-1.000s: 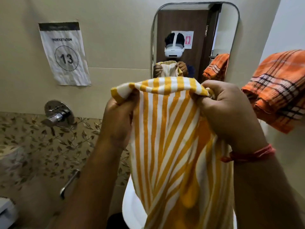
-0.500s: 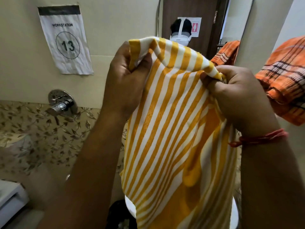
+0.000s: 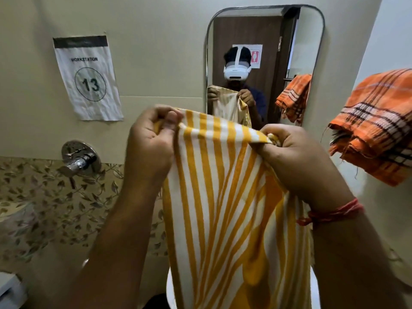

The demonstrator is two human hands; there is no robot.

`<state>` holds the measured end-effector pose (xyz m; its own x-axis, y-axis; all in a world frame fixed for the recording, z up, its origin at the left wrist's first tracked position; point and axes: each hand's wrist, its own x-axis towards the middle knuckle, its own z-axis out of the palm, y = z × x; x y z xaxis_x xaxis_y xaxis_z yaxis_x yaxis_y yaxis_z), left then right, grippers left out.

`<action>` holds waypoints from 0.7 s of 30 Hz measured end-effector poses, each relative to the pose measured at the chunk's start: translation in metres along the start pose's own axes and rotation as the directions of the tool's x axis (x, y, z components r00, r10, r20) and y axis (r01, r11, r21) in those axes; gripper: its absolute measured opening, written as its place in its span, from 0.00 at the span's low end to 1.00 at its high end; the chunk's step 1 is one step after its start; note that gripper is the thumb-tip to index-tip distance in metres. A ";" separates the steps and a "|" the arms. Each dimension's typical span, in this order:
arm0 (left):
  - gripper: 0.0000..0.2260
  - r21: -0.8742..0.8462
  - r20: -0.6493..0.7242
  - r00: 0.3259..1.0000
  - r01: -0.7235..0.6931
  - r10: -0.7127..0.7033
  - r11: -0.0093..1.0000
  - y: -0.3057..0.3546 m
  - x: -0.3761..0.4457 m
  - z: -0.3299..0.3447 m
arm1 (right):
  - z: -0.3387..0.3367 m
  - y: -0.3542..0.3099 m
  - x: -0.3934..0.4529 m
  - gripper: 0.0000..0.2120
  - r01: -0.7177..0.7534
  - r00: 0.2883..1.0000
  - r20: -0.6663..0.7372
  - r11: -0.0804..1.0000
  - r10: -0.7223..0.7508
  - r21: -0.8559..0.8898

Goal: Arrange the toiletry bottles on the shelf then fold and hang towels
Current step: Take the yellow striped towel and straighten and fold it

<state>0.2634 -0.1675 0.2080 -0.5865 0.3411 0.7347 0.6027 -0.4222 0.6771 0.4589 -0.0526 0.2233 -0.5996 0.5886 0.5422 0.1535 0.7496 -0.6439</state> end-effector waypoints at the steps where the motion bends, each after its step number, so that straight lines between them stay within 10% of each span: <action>1: 0.13 0.020 -0.054 0.998 -0.007 0.008 1.000 -0.003 0.001 -0.003 | -0.001 0.001 0.000 0.06 0.003 1.000 -0.001 1.000 -0.003 -0.015; 8: 0.25 0.129 0.269 0.963 -0.066 0.029 0.989 0.001 0.002 -0.007 | 0.005 0.002 0.004 0.04 0.010 0.999 0.047 0.995 -0.005 -0.099; 14: 0.10 0.453 0.570 0.801 -0.121 -0.183 0.883 0.008 -0.005 -0.005 | 0.007 0.002 0.007 0.05 0.006 1.000 0.022 0.986 -0.003 -0.165; 21: 0.09 0.641 0.616 0.708 -0.196 -0.345 0.742 -0.003 -0.003 -0.007 | 0.009 0.004 0.009 0.03 0.002 1.000 0.017 0.982 0.001 -0.189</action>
<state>0.2602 -0.1730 0.2038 -0.2900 0.9047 0.3121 0.9092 0.1586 0.3850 0.4471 -0.0467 0.2205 -0.6124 0.5843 0.5325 0.2983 0.7946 -0.5288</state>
